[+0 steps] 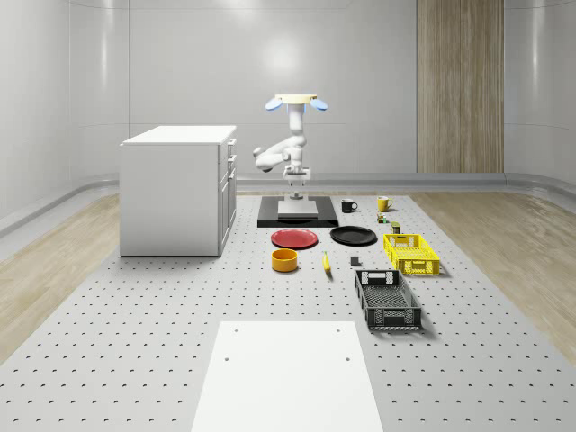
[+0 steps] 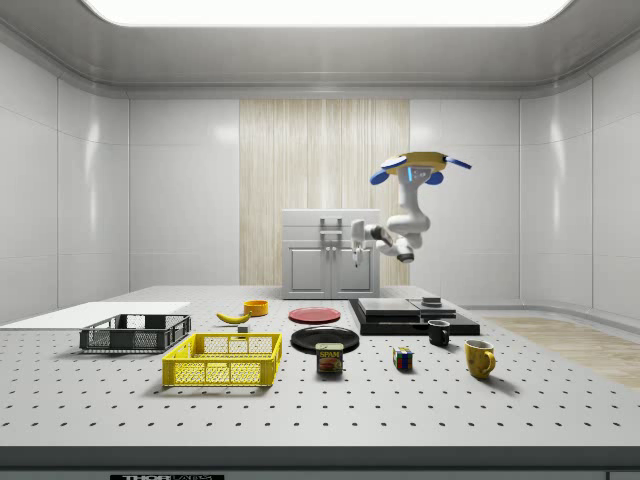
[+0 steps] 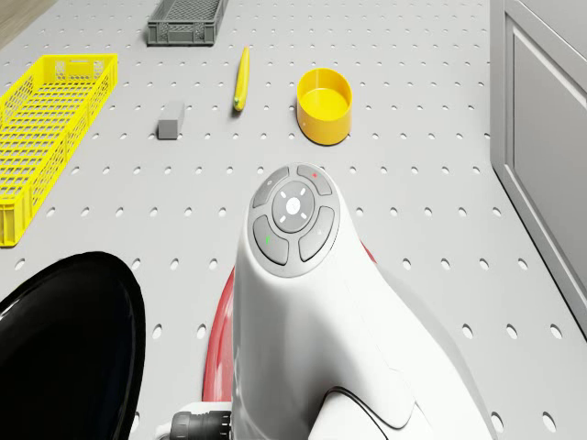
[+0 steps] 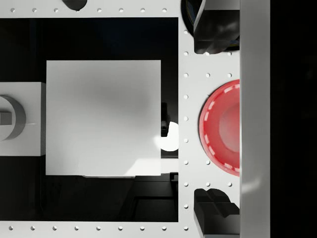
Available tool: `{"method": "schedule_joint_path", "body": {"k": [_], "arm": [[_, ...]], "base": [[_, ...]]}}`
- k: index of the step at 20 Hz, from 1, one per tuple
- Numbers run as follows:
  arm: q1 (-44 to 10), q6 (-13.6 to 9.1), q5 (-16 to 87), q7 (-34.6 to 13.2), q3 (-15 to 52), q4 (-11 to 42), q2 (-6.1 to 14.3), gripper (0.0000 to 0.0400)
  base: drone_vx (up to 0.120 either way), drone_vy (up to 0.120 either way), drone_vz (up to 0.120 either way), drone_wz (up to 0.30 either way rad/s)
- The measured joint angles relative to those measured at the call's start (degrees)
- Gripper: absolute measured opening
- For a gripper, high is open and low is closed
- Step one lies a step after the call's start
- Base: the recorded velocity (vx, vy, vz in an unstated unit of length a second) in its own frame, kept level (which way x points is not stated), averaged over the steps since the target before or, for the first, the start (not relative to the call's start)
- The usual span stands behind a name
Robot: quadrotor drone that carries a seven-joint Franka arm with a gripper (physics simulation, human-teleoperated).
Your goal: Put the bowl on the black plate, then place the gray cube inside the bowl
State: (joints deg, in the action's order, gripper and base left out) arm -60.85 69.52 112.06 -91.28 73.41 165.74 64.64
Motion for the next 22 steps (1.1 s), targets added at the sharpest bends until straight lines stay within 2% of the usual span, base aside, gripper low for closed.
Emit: {"method": "schedule_joint_path", "body": {"k": [6, 9, 11, 22], "arm": [[-0.7, 1.54, -0.92, -0.64, 0.62, -0.12, 1.77, 0.04], [-1.0, 2.31, -1.36, -0.93, 0.89, -0.19, 2.62, 0.04], [-1.19, 2.81, -1.65, -1.11, 1.06, -0.23, 3.18, 0.04], [-2.12, 5.48, -3.14, -1.97, 1.9, -0.42, 6.08, 0.04]], "base": [[0.12, 0.0, -0.12, 0.0], [0.12, 0.0, -0.027, 0.0], [0.12, 0.0, -0.12, 0.0], [0.12, 0.0, -0.007, 0.0]]}}
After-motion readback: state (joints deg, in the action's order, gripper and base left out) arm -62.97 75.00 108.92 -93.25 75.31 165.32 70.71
